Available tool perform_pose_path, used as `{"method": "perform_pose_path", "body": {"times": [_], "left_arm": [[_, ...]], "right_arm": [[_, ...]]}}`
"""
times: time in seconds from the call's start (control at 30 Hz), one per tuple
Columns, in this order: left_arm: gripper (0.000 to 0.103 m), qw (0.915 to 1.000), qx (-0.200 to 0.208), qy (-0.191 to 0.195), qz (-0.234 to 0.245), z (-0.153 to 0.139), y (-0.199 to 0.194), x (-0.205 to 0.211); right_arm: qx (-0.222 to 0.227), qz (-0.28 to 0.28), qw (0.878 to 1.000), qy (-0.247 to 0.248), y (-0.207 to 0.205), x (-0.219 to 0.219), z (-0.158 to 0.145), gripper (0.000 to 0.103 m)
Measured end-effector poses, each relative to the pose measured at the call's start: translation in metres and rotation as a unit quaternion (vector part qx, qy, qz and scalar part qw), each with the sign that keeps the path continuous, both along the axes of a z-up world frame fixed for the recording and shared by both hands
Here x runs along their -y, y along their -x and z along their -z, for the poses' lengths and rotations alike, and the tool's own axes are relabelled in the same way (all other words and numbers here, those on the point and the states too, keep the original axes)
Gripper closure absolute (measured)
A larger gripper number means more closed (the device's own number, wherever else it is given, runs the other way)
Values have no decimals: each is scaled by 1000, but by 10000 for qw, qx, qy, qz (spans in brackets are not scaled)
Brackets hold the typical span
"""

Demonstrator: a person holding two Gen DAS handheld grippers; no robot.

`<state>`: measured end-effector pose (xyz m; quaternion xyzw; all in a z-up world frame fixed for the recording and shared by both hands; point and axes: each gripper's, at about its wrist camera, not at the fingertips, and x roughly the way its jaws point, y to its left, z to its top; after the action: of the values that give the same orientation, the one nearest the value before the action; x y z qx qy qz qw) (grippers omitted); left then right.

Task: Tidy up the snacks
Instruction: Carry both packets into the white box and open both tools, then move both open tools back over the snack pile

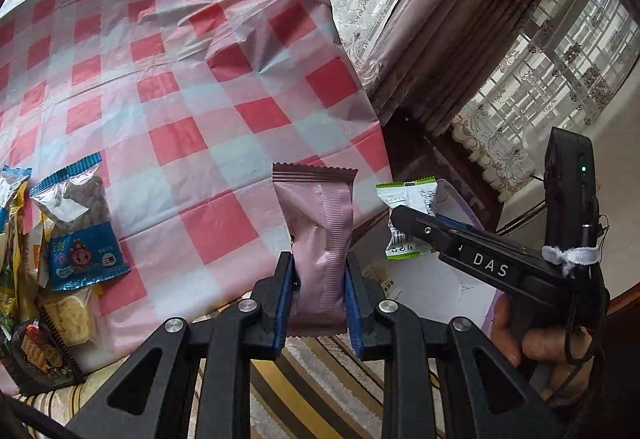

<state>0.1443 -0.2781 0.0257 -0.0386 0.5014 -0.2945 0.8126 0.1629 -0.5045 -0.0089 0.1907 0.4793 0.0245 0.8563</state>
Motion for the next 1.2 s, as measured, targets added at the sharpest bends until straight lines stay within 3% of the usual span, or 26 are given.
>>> {"method": "perform_pose_path", "body": {"times": [0.27,0.57,0.67,0.87,1.2], "left_arm": [[78,9977,-309,81,595,15,-2,63],[73,9941,-630,43,882,28,-6,95],[64,9940,-684,51,847,29,-6,94],[63,9951,-642,126,736,26,-6,85],[63,9983,-405,291,295,14,-7,44]], "right_arm": [[-200,597,9980,56,15,61,22,64],[-445,1167,9921,122,22,103,36,60],[-526,1266,9904,198,24,108,36,50],[-538,1204,9911,151,23,104,35,50],[-451,719,9963,168,13,61,20,50]]}}
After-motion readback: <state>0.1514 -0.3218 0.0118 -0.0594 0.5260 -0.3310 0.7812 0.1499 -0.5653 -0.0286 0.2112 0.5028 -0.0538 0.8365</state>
